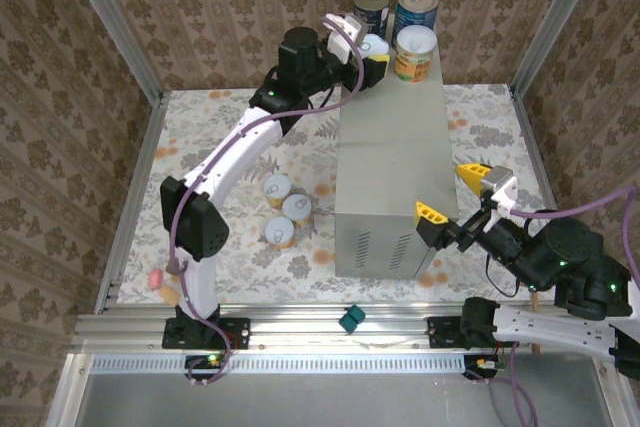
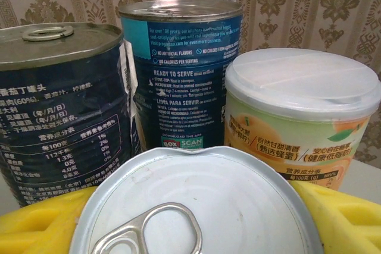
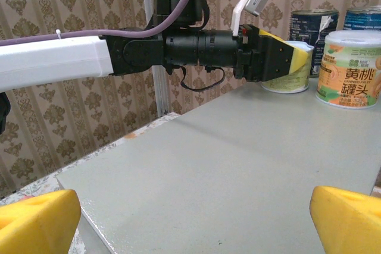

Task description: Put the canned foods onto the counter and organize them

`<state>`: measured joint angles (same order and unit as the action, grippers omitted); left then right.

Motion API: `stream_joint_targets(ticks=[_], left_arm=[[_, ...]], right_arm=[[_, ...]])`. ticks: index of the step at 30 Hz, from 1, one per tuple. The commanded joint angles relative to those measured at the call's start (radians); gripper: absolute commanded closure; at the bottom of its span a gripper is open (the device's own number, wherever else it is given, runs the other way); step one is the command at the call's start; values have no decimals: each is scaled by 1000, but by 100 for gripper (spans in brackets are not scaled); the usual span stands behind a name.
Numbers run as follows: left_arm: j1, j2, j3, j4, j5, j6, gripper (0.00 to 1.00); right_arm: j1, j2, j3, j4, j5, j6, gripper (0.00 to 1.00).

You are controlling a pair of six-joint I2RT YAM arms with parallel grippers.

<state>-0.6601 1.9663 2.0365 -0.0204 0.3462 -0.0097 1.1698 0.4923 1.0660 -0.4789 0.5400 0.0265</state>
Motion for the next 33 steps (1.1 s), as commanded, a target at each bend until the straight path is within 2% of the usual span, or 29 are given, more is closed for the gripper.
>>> stream_joint_targets(ticks=[1, 8, 16, 21, 28, 33], left_arm=[[2, 13, 2, -99, -16, 22, 32], [-1, 8, 3, -98, -7, 22, 17], [-6, -24, -55, -77, -13, 24, 8], [-7, -55, -105, -60, -28, 27, 8], [-9, -60, -126, -53, -23, 23, 19], [-15, -66, -144, -47, -33, 33, 21]], right_arm=[[2, -14, 14, 2, 17, 0, 0], [2, -14, 12, 2, 18, 1, 0], [2, -16, 5, 11, 15, 4, 0], [2, -9, 5, 14, 11, 1, 0], [2, -9, 6, 13, 12, -2, 0], [2, -8, 5, 14, 12, 1, 0]])
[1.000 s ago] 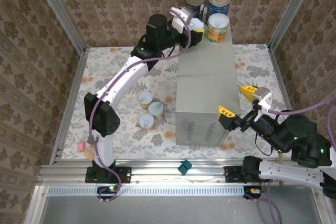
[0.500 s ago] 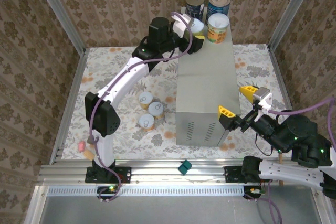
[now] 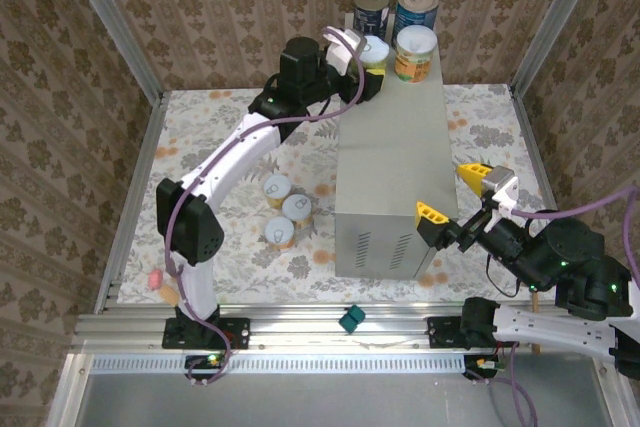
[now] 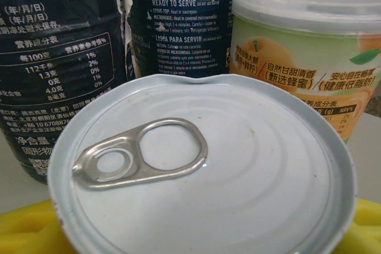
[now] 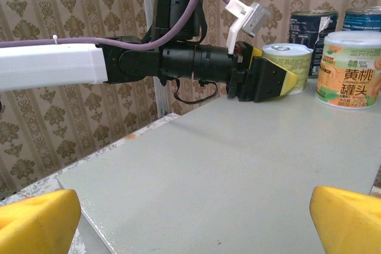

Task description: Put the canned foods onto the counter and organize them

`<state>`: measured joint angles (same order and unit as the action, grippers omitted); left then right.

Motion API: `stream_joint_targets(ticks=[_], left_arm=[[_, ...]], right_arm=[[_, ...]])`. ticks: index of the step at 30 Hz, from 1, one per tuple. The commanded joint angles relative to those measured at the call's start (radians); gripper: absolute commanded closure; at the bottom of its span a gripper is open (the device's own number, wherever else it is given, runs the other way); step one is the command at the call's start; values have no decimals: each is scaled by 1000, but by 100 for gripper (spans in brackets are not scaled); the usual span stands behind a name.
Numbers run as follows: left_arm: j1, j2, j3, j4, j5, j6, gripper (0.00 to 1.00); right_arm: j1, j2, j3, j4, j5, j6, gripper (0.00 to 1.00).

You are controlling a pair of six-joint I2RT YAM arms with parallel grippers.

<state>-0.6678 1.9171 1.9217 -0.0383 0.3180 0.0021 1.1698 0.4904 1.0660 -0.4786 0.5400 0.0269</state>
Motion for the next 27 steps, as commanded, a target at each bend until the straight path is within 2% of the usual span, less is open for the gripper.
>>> stream_joint_targets(ticks=[1, 27], left_arm=[[-8, -15, -28, -31, -7, 22, 21], [7, 47, 54, -66, 18, 15, 22]], right_arm=[[2, -6, 7, 12, 13, 2, 0], [2, -12, 10, -5, 13, 11, 0]])
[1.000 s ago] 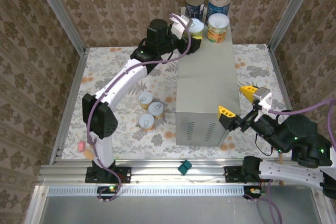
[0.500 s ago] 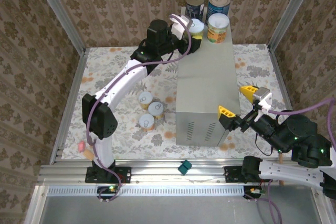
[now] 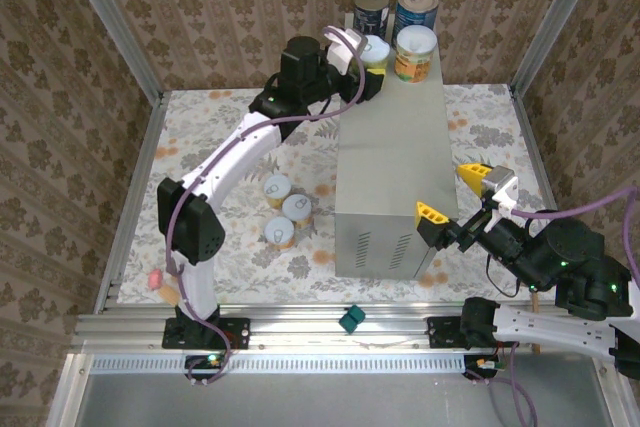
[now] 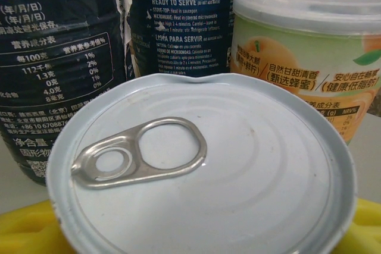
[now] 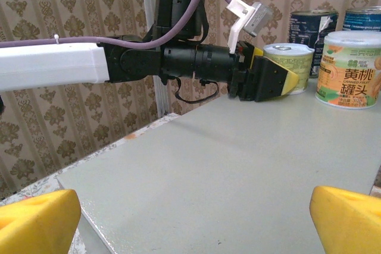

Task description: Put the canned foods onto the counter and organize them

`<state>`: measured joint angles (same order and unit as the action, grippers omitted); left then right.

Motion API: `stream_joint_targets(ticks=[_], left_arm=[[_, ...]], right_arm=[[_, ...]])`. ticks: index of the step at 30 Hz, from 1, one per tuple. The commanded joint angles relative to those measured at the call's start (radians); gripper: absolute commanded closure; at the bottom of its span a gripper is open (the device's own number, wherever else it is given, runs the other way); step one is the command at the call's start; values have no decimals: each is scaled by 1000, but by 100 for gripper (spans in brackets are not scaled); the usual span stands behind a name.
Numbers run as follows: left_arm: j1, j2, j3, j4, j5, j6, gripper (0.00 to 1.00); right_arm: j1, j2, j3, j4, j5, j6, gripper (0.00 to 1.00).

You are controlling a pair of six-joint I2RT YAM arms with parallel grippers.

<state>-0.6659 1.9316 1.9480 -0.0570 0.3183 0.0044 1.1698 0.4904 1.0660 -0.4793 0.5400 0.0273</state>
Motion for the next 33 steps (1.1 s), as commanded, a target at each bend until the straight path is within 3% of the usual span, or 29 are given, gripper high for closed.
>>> stream_joint_targets(ticks=[1, 33], left_arm=[[5, 35, 30, -47, 18, 13, 22], [23, 82, 103, -80, 30, -4, 22]], right_arm=[[2, -13, 8, -4, 12, 12, 0], [2, -11, 19, -10, 1, 10, 0]])
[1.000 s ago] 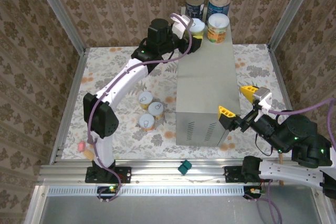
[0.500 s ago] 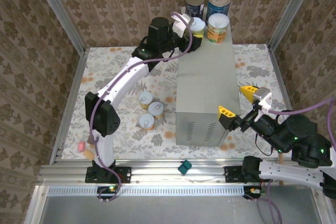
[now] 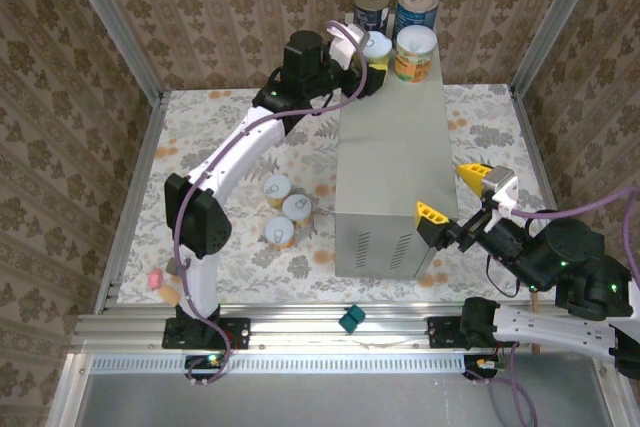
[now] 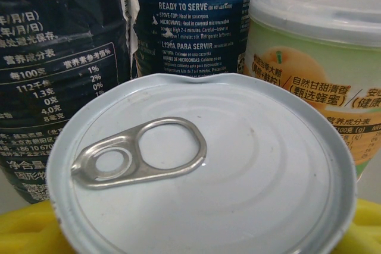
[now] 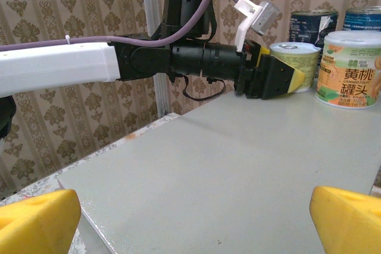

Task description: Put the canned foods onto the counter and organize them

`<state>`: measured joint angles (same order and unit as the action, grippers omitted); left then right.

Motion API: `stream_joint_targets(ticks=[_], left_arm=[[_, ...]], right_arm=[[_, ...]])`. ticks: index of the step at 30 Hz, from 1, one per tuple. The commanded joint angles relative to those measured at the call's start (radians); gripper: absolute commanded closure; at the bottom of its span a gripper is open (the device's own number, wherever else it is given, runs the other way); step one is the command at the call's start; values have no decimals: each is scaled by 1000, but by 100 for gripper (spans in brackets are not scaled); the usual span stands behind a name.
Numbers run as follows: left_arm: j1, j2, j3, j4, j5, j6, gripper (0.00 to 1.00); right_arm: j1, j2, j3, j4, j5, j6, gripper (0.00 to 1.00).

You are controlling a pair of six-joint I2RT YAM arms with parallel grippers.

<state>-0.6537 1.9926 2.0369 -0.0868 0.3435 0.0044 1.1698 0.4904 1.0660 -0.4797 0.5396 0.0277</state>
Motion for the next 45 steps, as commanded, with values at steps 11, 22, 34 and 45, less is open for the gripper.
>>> stream_joint_targets(ticks=[11, 22, 34, 45], left_arm=[[11, 3, 5, -47, 8, -4, 13], [7, -101, -102, -20, 2, -4, 0], [4, -479, -438, -101, -120, -14, 0], [2, -844, -725, -464, -335, -138, 0]], right_arm=[[2, -12, 15, -13, -3, 15, 0], [2, -9, 14, -17, -3, 18, 0], [2, 27, 33, -17, -6, 21, 0], [2, 235, 271, -261, 113, 48, 0]])
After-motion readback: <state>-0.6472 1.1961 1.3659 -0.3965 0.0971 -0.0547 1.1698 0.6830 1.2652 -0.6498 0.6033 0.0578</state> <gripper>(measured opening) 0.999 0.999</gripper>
